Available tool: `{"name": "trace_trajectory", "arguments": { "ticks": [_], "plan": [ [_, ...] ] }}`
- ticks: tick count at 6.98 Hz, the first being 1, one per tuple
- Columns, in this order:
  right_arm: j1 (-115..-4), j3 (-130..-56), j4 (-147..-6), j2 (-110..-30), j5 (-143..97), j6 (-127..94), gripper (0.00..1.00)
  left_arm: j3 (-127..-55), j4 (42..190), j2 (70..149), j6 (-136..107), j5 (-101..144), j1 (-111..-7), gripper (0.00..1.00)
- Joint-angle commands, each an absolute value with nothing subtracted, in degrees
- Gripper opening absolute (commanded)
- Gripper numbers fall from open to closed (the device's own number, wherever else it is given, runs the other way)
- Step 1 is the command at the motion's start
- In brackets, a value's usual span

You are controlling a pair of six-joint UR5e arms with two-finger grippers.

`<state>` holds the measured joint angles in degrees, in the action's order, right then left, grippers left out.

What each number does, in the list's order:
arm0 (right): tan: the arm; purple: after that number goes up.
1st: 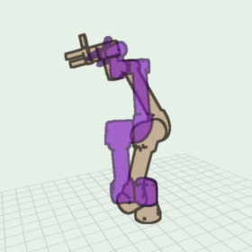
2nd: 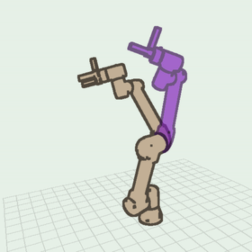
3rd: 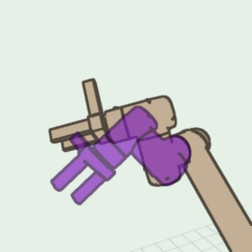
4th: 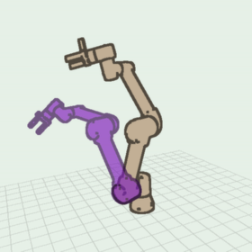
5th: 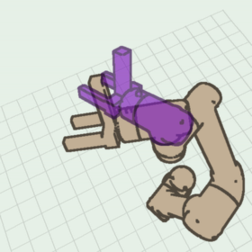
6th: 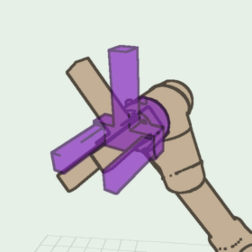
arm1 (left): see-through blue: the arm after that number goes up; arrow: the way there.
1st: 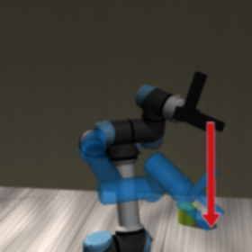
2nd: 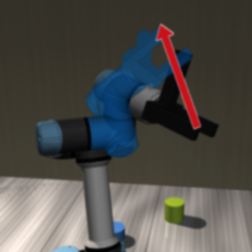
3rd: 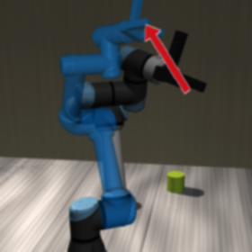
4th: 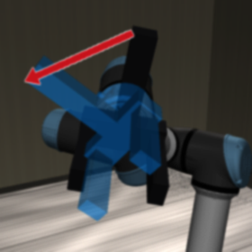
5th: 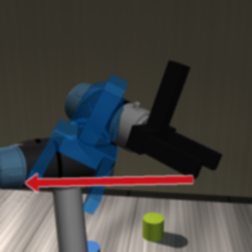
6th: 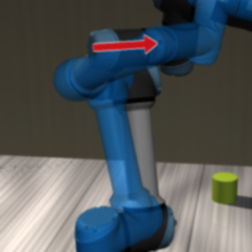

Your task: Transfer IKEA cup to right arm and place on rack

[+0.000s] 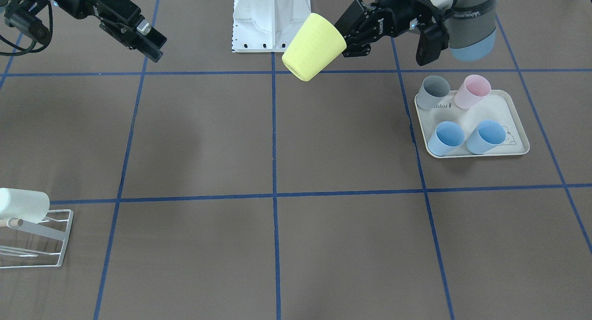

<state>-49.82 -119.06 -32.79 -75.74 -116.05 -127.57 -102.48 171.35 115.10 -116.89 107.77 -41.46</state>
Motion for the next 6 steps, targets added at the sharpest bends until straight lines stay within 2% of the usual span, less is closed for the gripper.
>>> {"name": "trace_trajectory", "arguments": {
  "ticks": [1,3,6],
  "plan": [
    [-48.26,-119.00,-29.88,-74.01,-114.62,-135.06,1.00,-95.48,174.99,123.78,-118.03,107.23,-38.77,0.00],
    [-44.58,-119.09,-29.88,-70.85,-104.64,-142.88,1.00,-94.13,175.08,126.29,-121.55,106.88,-38.41,0.00],
    [-40.35,-119.00,-29.97,-69.96,-97.21,-143.35,1.00,-94.48,175.08,128.23,-124.54,106.87,-38.15,0.00]
  ]
}}
